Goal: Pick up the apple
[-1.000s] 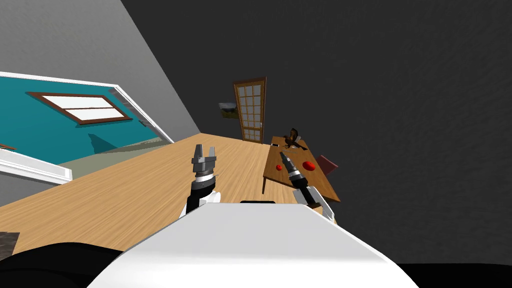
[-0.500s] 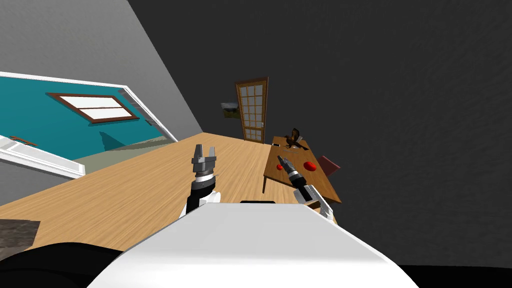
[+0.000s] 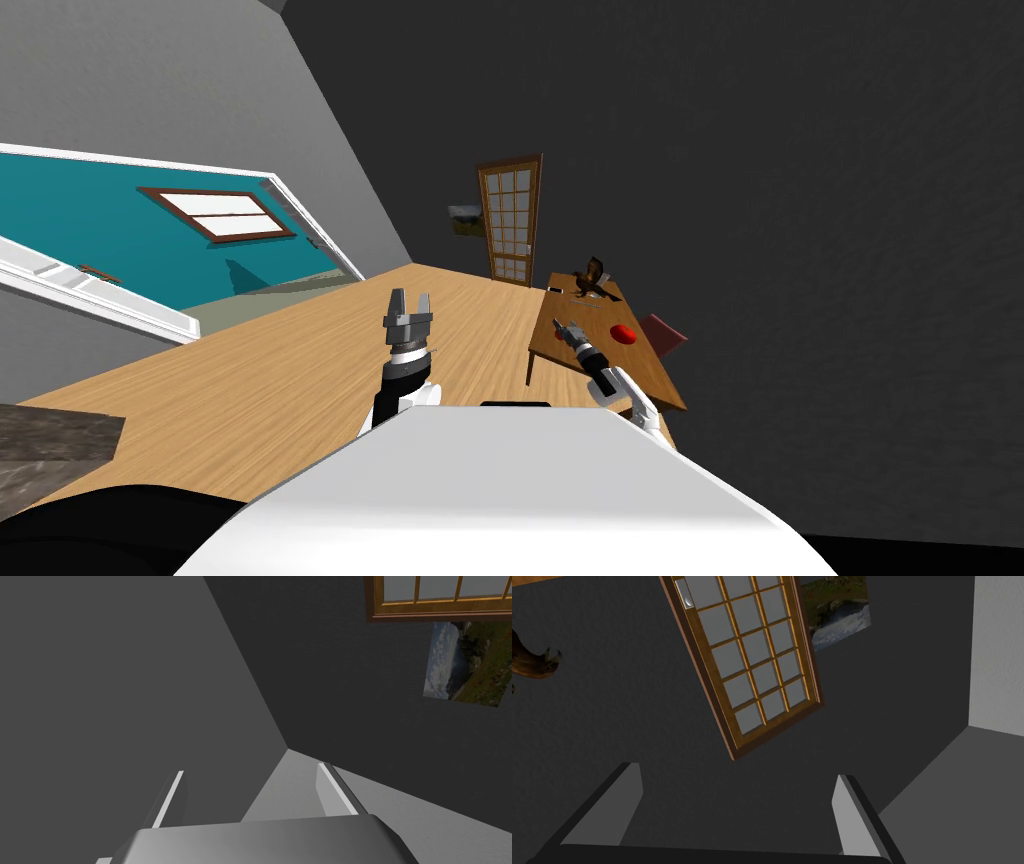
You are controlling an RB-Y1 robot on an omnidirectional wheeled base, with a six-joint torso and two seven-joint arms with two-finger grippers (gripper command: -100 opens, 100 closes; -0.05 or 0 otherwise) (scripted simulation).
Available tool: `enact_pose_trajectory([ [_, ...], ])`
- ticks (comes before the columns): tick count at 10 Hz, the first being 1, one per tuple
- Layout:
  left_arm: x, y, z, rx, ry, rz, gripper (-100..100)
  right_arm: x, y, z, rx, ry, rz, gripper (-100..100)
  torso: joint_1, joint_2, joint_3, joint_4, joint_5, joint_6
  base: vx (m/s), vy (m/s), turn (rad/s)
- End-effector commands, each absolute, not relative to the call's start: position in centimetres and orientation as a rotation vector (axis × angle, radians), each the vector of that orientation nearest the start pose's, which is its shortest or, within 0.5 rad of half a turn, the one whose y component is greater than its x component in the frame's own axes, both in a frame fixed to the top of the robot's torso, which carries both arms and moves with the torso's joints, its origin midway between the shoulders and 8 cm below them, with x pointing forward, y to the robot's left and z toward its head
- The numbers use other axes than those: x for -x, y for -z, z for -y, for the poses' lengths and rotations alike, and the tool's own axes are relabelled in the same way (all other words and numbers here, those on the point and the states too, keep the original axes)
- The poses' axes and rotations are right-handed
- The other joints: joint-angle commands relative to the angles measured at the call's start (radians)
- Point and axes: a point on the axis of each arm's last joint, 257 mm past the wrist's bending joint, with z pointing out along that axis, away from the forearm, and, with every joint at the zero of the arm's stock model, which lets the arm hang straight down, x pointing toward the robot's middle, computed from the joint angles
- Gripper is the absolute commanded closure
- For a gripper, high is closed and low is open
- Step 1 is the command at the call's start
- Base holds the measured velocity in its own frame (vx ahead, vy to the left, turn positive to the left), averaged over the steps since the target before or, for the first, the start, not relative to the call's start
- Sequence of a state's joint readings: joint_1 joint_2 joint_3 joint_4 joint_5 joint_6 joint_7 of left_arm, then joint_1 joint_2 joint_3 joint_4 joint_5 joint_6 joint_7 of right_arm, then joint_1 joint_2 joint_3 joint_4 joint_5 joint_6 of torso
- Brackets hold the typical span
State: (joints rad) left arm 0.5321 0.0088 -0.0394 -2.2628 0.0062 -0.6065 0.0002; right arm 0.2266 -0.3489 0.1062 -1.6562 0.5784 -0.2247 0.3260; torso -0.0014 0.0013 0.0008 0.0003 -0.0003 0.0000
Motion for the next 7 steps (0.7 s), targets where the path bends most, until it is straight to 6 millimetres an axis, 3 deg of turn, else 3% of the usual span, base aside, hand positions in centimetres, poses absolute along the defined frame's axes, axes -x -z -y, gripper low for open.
enact_pose_trajectory([
  [1, -32.8, -2.6, -26.8, 0.612, 1.349, -0.572, 0, -46.8, 27.1, 25.6, -0.056, -0.386, -1.651, -100, 0.000, 0.000, 0.000, 0.000, 0.000, 0.000, -0.024, -0.016, 0.040],
  [2, -32.8, -2.6, -26.8, 0.613, 1.349, -0.572, 0, -47.1, 29.2, 26.5, 0.001, -0.295, -1.705, -100, 0.000, 0.000, 0.000, 0.000, 0.000, 0.000, -0.022, -0.016, 0.091],
  [3, -32.8, -2.6, -26.8, 0.612, 1.349, -0.572, 0, -47.1, 29.4, 26.5, 0.018, -0.281, -1.709, -100, 0.000, 0.000, 0.000, 0.000, 0.000, 0.000, -0.018, -0.017, 0.048],
  [4, -32.8, -2.6, -26.8, 0.613, 1.349, -0.572, 0, -47.3, 31.5, 27.6, 0.079, -0.188, -1.759, -100, 0.000, 0.000, 0.000, 0.000, 0.000, 0.000, -0.021, -0.015, 0.094],
  [5, -32.8, -2.6, -26.8, 0.612, 1.349, -0.572, 0, -47.3, 31.6, 27.6, 0.097, -0.174, -1.762, -100, 0.000, 0.000, 0.000, 0.000, 0.000, 0.000, -0.016, -0.017, 0.047],
  [7, -32.8, -2.6, -26.8, 0.612, 1.349, -0.572, 0, -47.4, 33.7, 28.8, 0.181, -0.066, -1.808, -100, 0.000, -0.001, 0.000, 0.000, 0.000, 0.000, -0.018, -0.020, 0.078],
])
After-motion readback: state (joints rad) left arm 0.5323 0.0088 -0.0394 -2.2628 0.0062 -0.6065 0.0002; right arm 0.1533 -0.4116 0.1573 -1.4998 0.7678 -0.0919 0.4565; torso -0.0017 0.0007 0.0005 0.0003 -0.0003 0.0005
